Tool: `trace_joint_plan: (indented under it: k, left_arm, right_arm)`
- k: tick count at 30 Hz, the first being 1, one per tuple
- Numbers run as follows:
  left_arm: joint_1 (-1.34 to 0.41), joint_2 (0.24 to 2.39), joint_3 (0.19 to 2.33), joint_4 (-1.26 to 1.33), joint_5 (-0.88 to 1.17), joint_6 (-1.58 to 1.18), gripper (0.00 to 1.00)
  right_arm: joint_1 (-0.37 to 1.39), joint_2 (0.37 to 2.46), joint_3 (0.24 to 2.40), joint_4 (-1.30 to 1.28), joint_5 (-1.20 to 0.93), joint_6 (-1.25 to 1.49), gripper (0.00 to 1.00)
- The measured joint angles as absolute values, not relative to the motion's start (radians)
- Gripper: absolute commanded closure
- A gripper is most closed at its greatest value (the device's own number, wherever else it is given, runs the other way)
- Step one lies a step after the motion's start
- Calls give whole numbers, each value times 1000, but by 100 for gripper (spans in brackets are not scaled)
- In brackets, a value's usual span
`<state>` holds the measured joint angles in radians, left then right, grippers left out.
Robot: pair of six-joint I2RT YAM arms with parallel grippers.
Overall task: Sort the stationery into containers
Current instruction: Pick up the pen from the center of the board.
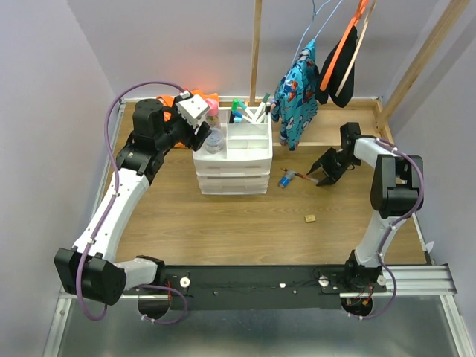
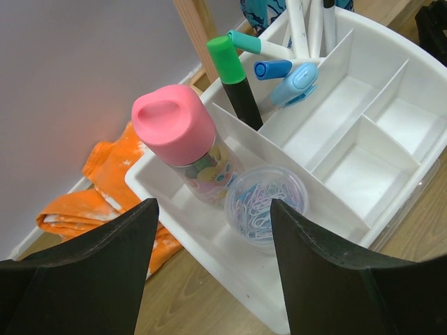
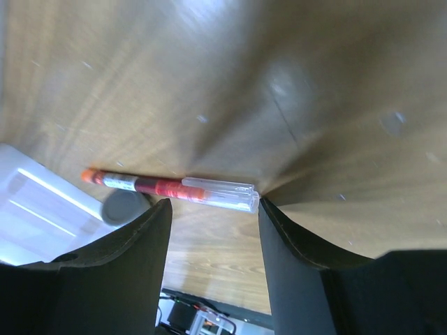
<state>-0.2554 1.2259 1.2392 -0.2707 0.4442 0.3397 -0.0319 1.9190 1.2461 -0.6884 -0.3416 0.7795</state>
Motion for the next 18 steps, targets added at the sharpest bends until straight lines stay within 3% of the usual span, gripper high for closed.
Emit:
trace_joint_plan:
  k: [18]
  left_arm:
    - [-255,1227,1240,-271,438,339,26]
  right_arm:
    - [-33,1996,1350,-694,-319,767,46]
